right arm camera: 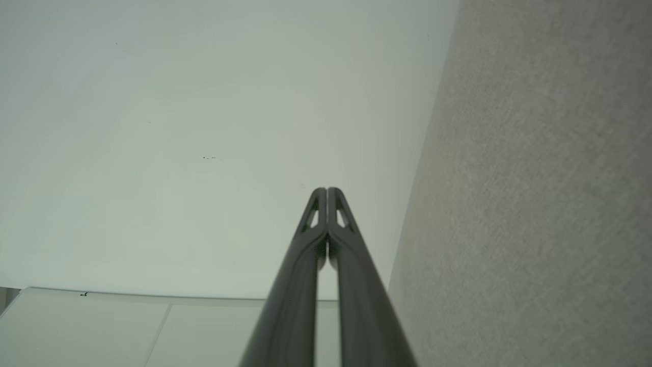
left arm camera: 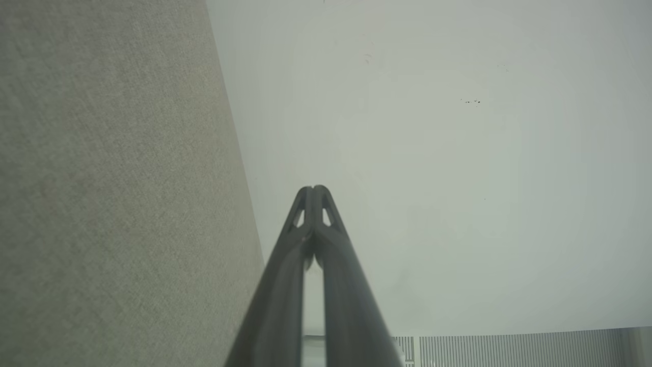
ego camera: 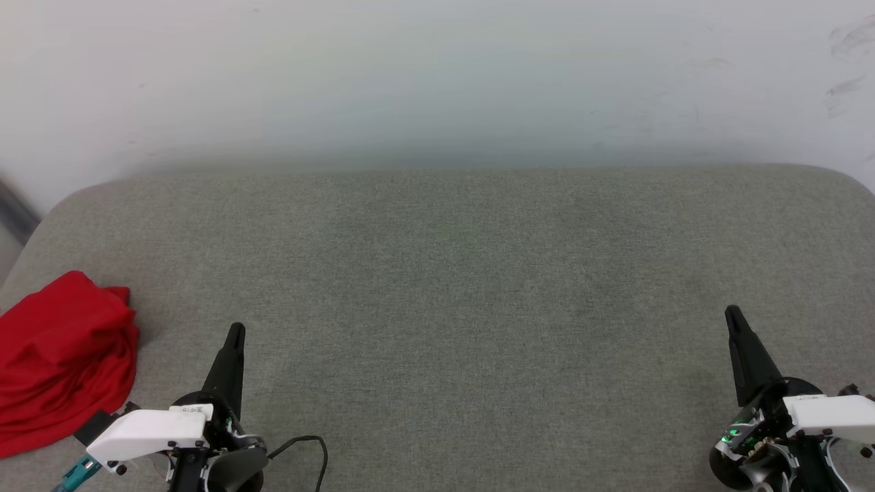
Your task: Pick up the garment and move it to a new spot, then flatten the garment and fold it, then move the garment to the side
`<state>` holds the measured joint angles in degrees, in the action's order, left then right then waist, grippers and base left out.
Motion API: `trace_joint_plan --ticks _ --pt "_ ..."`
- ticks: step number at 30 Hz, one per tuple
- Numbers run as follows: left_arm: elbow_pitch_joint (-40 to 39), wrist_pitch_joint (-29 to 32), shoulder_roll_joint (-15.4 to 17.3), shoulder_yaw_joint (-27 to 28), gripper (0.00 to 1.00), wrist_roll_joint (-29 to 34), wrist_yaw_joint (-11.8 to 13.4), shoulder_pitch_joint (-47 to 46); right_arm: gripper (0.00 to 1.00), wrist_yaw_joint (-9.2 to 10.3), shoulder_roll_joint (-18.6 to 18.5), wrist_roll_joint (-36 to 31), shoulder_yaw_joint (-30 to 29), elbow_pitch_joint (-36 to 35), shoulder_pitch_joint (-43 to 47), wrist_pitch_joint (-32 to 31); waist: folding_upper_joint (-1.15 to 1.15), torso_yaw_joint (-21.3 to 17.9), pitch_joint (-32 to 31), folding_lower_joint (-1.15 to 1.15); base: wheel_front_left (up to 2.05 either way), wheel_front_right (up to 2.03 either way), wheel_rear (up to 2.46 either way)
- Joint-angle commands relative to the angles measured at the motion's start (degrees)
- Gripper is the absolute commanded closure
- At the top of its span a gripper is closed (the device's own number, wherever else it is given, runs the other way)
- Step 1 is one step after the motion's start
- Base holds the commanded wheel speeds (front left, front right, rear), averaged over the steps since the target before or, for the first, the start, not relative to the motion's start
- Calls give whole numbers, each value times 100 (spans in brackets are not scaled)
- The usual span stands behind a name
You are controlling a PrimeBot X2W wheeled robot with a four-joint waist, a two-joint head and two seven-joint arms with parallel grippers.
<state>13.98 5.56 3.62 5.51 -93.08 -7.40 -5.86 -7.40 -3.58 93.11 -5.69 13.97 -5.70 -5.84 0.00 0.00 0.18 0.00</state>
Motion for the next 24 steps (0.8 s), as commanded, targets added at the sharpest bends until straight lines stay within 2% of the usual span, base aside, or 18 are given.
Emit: trace_joint_plan --ticks 1,15,16,24 --pt "4 30 2 11 100 12 -16 -45 100 -17 18 -41 -13 6 -81 -12 0 0 0 0 0 0 0" --pt "20 12 -14 12 100 10 1 9 100 0 10 -26 -14 16 13 -3 0 0 0 0 0 0 0" --pt "70 10 -26 9 0 8 2 47 0 1 17 -26 -10 70 52 -3 0 0 0 0 0 0 0" --pt "-42 -208 -34 -279 0 117 1 37 0 0 16 -186 112 -93 140 209 0 5 -3 0 0 0 0"
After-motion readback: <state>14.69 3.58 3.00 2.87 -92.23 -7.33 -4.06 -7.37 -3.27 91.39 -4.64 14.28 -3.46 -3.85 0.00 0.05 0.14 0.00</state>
